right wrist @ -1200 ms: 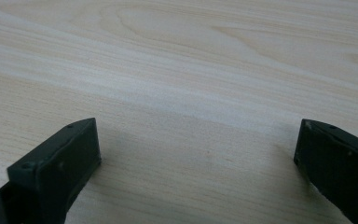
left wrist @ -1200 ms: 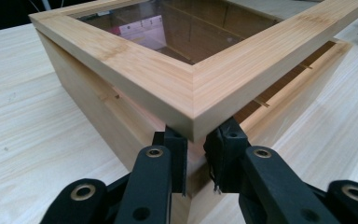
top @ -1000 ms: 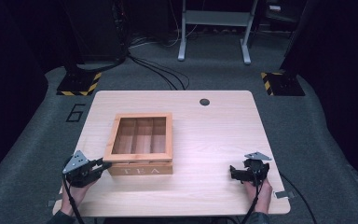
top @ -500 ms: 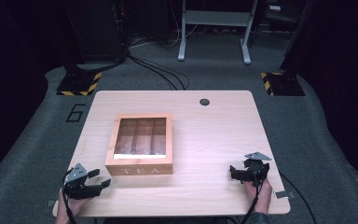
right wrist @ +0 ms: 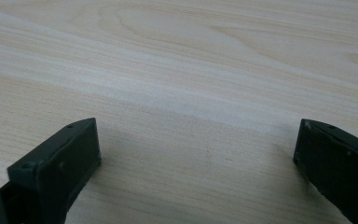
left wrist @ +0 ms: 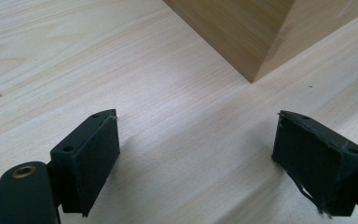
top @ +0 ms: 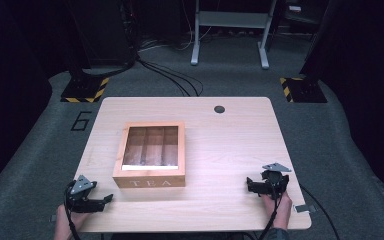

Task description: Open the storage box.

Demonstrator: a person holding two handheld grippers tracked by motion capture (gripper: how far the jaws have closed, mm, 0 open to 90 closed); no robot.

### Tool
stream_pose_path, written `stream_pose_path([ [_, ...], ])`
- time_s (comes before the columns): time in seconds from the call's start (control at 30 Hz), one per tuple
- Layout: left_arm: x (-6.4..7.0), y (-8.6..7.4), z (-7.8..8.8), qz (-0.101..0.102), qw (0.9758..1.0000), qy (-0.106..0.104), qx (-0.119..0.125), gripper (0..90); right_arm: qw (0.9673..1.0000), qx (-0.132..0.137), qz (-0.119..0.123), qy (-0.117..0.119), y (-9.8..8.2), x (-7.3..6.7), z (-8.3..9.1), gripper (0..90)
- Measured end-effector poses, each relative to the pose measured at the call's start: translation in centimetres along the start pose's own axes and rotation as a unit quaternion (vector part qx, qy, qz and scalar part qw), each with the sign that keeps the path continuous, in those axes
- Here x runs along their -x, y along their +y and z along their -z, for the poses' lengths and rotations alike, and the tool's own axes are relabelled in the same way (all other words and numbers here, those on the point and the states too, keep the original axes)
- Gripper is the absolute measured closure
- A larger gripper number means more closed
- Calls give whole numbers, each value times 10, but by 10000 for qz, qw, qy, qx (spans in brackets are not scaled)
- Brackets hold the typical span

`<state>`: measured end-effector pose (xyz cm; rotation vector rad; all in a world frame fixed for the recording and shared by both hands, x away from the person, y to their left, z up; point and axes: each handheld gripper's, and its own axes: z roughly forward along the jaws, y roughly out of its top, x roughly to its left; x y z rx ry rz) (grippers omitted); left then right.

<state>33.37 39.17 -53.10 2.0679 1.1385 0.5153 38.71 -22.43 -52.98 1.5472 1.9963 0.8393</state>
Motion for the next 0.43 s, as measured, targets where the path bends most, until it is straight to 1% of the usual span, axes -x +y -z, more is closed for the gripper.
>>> stream_pose_path([
  [0.03,-1,1,0,-18,10000,-2,-28,144,10000,0,-2,-3,0,0,0,0],
  [0.1,-4,2,-2,8,10000,32,23,143,10000,3,-5,-11,0,0,0,0],
  [0.13,-6,3,-3,-25,10000,10,-24,137,10000,4,-8,-12,0,0,0,0],
  [0.2,-8,5,-6,36,10000,48,10,133,10000,5,-24,-27,0,-1,0,0],
  [0.23,-9,6,-6,23,10000,23,-40,131,10000,0,-43,-30,0,-1,0,0],
  [0.43,-10,7,-7,21,10000,13,-49,118,10000,-1,-46,-34,0,-1,0,0],
])
